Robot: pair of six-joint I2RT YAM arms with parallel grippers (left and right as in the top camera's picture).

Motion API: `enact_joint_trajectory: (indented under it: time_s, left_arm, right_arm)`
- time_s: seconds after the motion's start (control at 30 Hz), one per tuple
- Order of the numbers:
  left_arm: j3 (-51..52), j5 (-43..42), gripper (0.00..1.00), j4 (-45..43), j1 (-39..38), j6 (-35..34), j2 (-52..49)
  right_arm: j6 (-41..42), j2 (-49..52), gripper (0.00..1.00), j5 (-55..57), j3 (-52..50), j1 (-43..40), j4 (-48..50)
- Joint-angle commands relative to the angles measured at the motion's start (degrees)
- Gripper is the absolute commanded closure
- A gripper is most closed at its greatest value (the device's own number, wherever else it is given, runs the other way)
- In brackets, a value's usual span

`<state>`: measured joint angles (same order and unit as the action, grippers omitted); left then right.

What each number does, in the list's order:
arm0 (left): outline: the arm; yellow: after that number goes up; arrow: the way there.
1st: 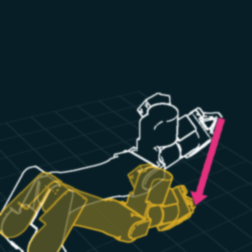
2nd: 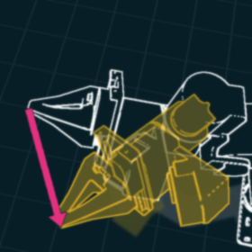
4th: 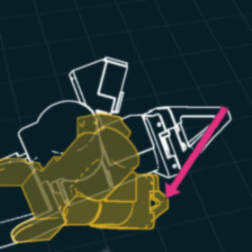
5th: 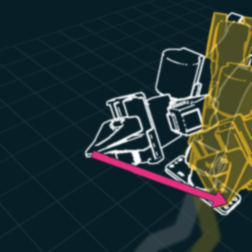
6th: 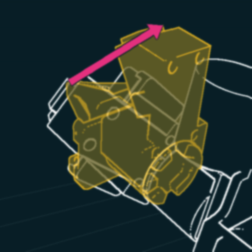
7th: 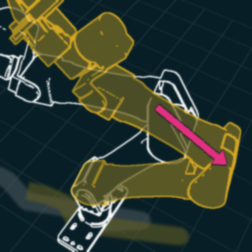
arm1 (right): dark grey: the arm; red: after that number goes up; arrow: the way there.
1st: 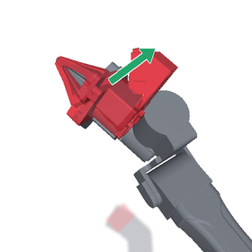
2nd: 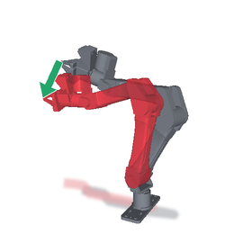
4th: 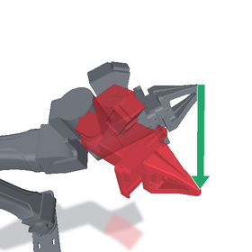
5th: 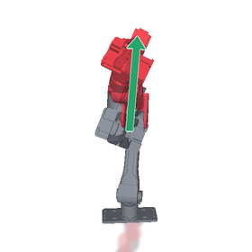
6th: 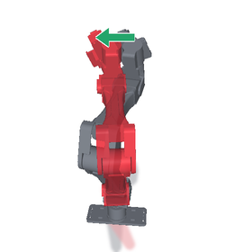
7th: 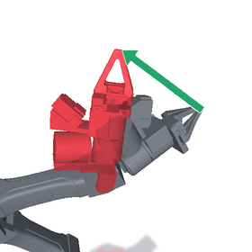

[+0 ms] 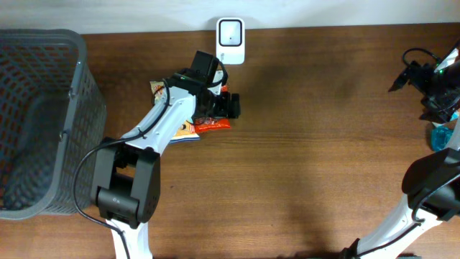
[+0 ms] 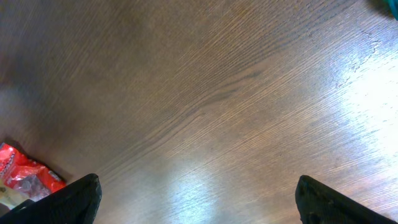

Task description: Scan the item barcode

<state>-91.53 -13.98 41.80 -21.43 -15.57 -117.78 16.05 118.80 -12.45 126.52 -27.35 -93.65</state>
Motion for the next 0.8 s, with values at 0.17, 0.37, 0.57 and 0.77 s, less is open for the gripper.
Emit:
enact_joint_trajectory:
  time_s: [0.17, 0.37, 0.57, 0.77]
  left_arm:
    - [0.0, 16.9, 0.02, -7.0, 0.5, 0.9, -4.9]
    - [0.0, 18.4, 0.06, -7.4, 2.1, 0.9, -6.4]
    - [0.0, 1.7, 0.25, -6.2, 3.3, 0.9, -6.4]
    - [-1.8, 1.7, 0.72, -2.2, 3.4, 0.9, -5.3]
  right_arm:
    - [-0.1, 0.1, 0.02, 0.7, 0.0, 0.0, 0.0]
    - [-0.1, 0.1, 0.02, 0.7, 0.0, 0.0, 0.0]
    - [-0.1, 0.1, 0.02, 0.7, 0.0, 0.0, 0.0]
    - [-0.1, 0.1, 0.02, 0.7, 0.0, 0.0, 0.0]
